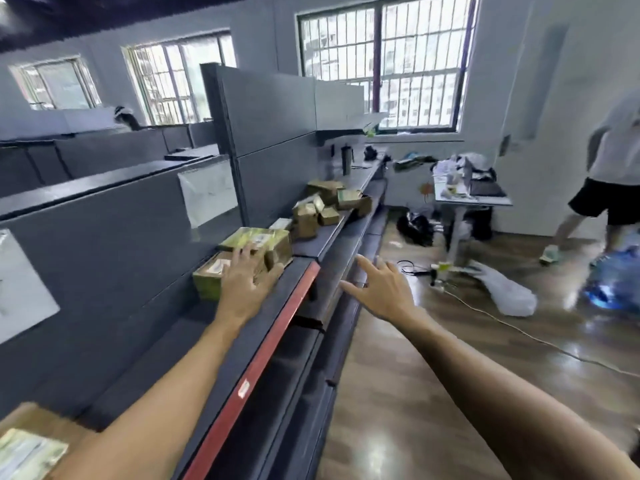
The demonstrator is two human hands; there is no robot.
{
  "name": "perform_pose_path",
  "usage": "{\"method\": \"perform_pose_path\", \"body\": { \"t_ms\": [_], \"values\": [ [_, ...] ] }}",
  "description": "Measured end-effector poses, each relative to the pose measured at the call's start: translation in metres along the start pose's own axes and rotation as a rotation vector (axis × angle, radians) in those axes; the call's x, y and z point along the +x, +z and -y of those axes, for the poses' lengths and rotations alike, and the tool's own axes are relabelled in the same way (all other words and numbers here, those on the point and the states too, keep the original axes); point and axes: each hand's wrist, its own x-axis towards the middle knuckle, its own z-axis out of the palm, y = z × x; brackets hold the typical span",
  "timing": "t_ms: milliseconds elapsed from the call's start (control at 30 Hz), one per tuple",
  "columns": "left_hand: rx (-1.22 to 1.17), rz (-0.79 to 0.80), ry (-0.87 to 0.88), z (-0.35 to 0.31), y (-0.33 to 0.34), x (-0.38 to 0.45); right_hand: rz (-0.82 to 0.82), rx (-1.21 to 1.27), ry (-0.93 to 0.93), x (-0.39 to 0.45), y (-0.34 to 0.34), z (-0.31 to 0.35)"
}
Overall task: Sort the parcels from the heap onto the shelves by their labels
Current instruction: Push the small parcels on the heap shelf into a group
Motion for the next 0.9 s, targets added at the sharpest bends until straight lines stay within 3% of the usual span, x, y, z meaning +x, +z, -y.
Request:
{"method": "perform_pose_path", "body": {
  "t_ms": [333,900],
  "values": [
    [-0.102,0.115,0.008,-0.026,0.141,0.126,0.013,0.03,0.122,0.106,0.029,-0.109],
    [-0.214,0.15,-0.116,0.047,0.359,0.415,0.06,-0.002,0.153,0.429,0.107,-0.237]
  ]
}}
